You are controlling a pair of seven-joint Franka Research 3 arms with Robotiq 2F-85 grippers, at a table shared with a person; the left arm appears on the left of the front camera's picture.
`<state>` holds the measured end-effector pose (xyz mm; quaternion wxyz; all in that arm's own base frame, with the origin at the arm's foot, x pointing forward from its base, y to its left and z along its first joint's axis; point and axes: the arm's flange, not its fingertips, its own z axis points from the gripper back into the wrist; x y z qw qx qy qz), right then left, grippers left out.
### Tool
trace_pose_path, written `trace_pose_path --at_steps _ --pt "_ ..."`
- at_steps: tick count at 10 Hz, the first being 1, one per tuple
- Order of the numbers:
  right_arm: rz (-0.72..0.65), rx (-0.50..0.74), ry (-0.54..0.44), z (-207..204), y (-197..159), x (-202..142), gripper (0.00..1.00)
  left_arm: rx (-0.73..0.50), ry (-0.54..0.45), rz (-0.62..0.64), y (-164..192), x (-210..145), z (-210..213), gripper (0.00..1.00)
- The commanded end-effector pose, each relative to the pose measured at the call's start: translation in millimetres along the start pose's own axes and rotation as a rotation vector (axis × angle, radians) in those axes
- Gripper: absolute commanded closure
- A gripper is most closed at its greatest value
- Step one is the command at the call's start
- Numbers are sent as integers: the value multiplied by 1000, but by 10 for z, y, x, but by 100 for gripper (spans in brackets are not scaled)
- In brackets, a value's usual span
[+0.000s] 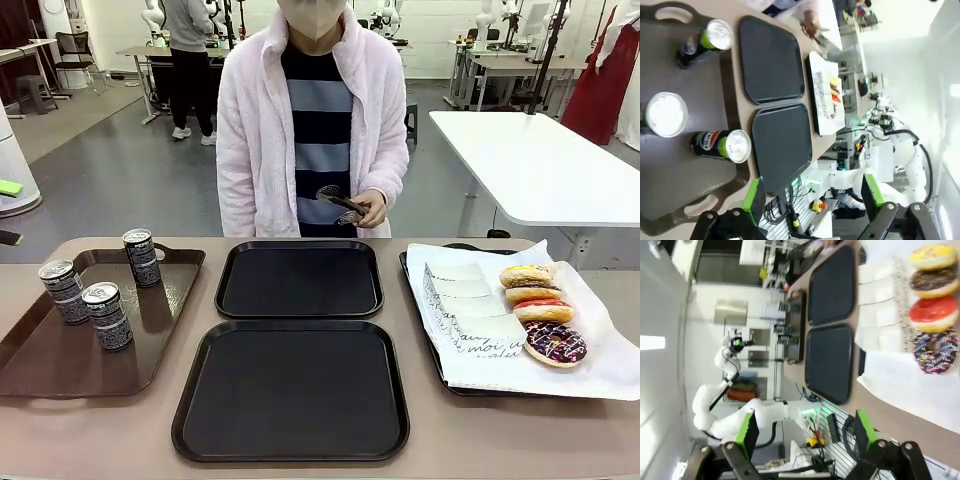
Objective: Set up donuts and drinks on trays.
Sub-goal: Pick up one Pepsi coke and place it on the Flat Tray.
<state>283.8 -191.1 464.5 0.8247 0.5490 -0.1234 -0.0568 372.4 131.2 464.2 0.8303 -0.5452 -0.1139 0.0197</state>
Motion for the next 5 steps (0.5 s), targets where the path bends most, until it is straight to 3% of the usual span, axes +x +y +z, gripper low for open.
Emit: trace_pose_path --at_steps 1,3,4,5 --pt "-11 -86 -16 243 7 -27 0 8 -31 -4 22 69 121 0" --pt "-46 -177 -11 455 -37 -67 0 80 -60 10 58 56 246 0" --pt "-46 -201 -2 457 -25 -76 0 210 -70 3 2 26 268 0" --pt "-51 -132 -41 445 -49 -47 0 40 -47 32 107 50 231 0"
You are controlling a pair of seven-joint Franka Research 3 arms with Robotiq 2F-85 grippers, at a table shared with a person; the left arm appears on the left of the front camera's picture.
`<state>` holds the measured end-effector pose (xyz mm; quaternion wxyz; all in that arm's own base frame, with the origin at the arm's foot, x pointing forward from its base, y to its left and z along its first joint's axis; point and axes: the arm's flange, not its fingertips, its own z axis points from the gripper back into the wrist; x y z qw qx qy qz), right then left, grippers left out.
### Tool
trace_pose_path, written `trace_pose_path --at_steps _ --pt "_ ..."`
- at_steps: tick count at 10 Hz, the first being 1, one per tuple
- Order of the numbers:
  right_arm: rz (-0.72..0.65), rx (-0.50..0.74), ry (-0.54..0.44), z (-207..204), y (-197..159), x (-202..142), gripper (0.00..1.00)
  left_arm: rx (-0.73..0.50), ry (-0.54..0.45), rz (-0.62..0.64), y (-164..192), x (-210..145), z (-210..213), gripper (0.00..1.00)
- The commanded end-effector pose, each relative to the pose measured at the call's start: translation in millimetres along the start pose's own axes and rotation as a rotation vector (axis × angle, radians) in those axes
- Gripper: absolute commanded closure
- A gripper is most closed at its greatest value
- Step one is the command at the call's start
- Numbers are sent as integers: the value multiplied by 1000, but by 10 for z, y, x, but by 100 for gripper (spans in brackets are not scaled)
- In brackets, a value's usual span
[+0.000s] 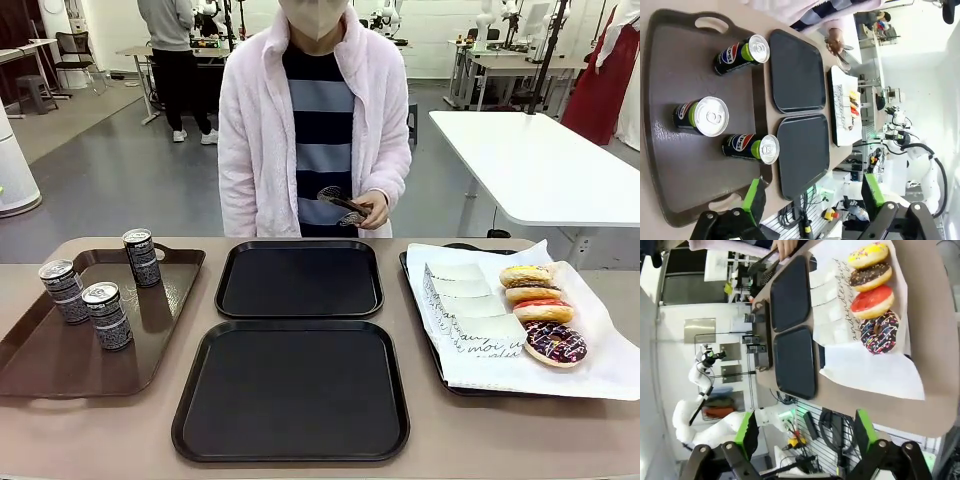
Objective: Set up donuts and drinks on trays.
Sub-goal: Pick up one Pepsi coke and place it on the Flat Tray.
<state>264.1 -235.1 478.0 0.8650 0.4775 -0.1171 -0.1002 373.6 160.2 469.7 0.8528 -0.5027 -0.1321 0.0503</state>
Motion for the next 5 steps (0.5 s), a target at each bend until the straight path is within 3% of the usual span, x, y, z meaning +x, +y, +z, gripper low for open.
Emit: trace_pose_path --at_steps 1,5 --pt "4 42 -5 -51 1 21 0 -61 15 13 33 -19 -51 0" --pt "4 42 -5 -51 1 21 0 -61 15 13 33 -19 -51 0"
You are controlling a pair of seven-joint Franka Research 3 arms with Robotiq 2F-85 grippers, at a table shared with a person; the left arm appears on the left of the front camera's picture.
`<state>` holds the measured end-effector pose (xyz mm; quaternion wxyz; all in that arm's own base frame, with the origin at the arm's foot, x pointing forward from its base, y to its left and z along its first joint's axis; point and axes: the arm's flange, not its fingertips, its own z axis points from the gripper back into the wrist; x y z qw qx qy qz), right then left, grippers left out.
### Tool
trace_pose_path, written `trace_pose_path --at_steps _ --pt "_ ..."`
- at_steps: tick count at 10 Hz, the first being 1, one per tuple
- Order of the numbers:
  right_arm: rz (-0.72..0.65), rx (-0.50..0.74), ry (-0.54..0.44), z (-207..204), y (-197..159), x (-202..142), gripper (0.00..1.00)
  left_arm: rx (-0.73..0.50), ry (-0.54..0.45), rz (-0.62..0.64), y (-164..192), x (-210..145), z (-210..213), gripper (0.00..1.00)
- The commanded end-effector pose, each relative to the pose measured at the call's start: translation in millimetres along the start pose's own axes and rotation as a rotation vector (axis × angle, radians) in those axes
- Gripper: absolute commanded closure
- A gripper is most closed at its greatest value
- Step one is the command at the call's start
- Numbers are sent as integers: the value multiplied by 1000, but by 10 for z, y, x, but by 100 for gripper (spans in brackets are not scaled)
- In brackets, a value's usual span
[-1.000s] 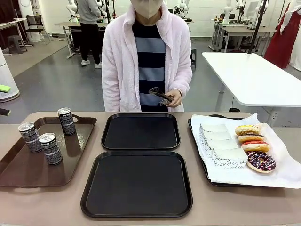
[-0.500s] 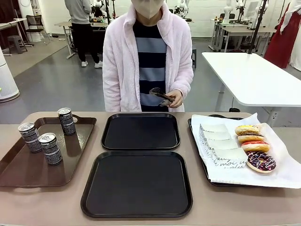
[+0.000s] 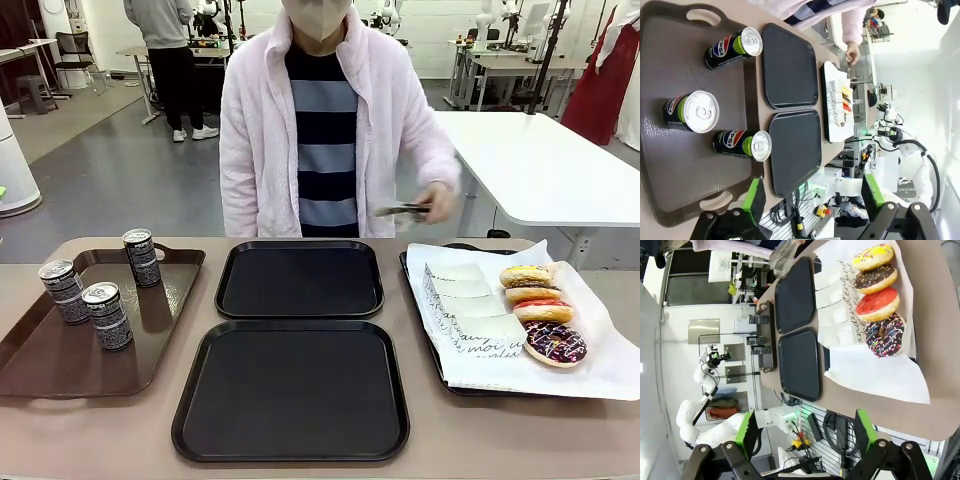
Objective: Set up donuts and drinks on trays.
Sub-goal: Pick up one Pepsi coke and place it on the Flat Tray.
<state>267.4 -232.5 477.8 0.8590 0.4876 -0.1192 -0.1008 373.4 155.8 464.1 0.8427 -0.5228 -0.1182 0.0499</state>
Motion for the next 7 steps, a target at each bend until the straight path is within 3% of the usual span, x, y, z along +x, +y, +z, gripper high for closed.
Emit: trace_pose_path --at_steps 1,7 --pt "7 19 -1 -18 -13 -3 0 -18 -8 -7 6 2 12 0" --pt "7 19 -1 -18 -13 -3 0 -18 -8 -7 6 2 12 0"
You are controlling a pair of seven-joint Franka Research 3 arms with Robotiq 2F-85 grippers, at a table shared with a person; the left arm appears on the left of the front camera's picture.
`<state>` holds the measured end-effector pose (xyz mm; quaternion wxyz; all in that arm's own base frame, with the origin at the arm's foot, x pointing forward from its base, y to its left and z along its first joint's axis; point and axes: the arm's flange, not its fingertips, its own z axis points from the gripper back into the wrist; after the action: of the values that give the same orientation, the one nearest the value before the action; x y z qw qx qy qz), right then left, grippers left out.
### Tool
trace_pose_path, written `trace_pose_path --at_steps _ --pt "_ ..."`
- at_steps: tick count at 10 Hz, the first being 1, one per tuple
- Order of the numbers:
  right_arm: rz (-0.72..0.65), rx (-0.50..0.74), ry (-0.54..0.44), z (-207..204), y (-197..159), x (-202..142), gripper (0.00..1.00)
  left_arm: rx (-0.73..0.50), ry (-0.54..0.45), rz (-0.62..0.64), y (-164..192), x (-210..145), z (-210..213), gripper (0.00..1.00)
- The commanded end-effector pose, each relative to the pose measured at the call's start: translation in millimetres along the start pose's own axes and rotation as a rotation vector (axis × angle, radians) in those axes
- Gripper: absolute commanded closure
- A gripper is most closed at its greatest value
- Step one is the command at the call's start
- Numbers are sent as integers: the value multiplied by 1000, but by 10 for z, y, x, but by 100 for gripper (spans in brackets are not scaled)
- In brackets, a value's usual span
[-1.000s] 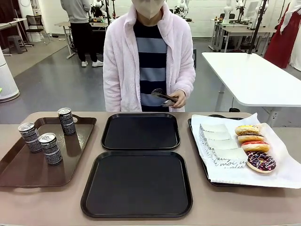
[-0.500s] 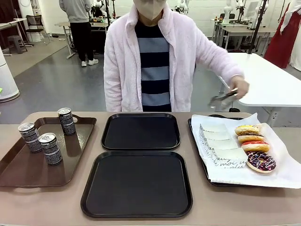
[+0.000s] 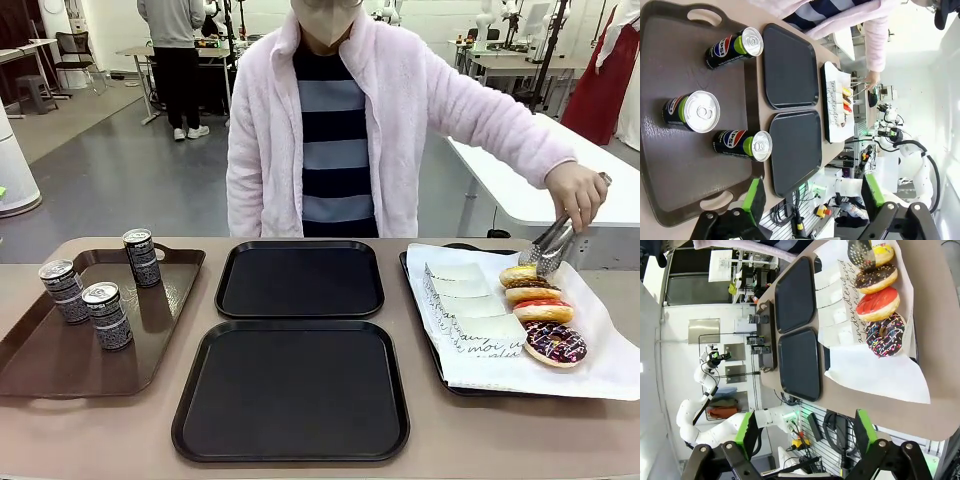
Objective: Set up donuts and drinks on trays.
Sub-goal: Pick up one Pepsi coke and place it on the Flat Tray.
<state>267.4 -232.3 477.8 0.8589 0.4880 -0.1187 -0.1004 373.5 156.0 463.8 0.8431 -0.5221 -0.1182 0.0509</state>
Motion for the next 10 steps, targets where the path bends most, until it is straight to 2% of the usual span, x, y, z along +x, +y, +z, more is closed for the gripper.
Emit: trace_pose_path --at_steps 1,5,7,9,10 --pt "7 18 -3 -17 -14 -2 0 -20 -8 -9 3 1 12 0" --pt "7 18 -3 -17 -14 -2 0 0 0 0 0 0 -1 0" --pt "7 18 -3 -17 -14 -2 0 236 70 -90 -499 -96 -22 0" --pt "7 18 -3 -17 -14 -2 0 588 156 -177 -1002 -195 -331 0" --pt "7 18 -3 -17 -14 -2 0 728 191 -202 -1167 -258 -524 0"
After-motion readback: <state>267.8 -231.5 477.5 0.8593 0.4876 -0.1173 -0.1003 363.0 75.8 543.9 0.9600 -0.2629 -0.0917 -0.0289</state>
